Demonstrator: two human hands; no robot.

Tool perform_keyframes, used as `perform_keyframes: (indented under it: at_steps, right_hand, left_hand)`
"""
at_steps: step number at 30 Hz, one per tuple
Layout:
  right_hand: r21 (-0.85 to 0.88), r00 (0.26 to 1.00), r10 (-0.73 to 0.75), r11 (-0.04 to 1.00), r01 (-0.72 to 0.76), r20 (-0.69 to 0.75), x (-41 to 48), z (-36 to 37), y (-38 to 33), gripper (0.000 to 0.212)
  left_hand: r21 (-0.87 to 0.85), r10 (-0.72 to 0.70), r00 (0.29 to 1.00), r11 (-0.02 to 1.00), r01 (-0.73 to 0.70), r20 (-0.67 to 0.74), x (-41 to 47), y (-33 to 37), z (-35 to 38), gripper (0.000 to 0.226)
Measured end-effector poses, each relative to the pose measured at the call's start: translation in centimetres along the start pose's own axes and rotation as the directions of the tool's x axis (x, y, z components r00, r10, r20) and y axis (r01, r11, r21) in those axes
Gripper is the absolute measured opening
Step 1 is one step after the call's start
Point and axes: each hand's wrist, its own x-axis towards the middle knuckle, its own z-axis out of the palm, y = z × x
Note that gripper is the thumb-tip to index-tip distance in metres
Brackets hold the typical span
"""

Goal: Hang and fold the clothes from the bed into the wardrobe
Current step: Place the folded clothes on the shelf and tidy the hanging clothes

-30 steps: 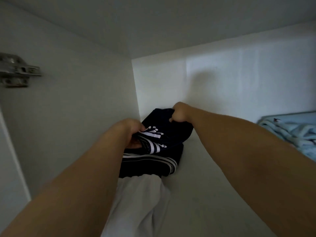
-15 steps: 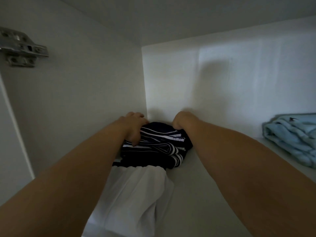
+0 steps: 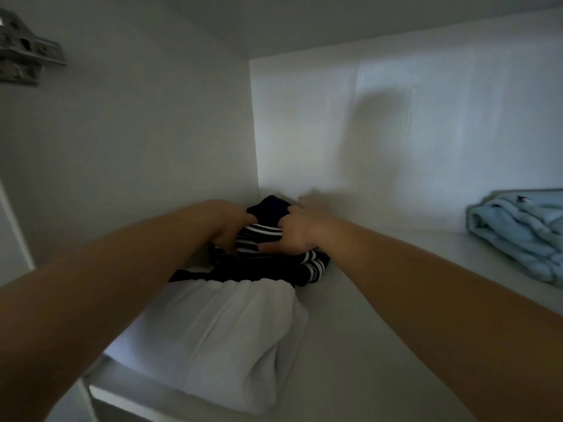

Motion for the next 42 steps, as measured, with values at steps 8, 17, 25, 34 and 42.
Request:
perform_keyframes:
  at_steps: [8,17,25,34,42]
  right_hand:
    - [-0.052,0.988,-0.071,0.996,0.078,0.137,-0.5,0.1,0.7,0.039]
    - [-0.020,0.999,-0.032,0.999,0.031,-0.031,2.4,2.0,3.1,0.055]
    - [0.004,0.999,0.005,1.000,-0.005,-0.050,2.0,1.7,4.5,0.104]
    - [0.071,0.960,0.270,0.962,-0.265,-0.079,-3.3,-2.7,8.2,0.059]
    - [0.001,0.760,0.646,0.762,-0.648,-0.074,-10.6,-0.8,17.8,0.011]
  left_hand:
    - [0.191,0.092,0.995,0.978,-0.083,-0.038,1.5,0.3,0.9,0.078]
    - [0.192,0.081,0.991,0.980,-0.060,-0.102,4.6,0.7,1.6,0.088]
    - [0.133,0.017,1.000,0.991,-0.019,0.017,4.3,1.2,-0.9,0.095]
    - [0.052,0.079,0.991,0.996,-0.073,-0.104,3.7,5.1,-7.9,0.067]
    - [-0.031,0.337,0.919,0.936,-0.350,-0.202,6.2,20.3,-13.3,0.053]
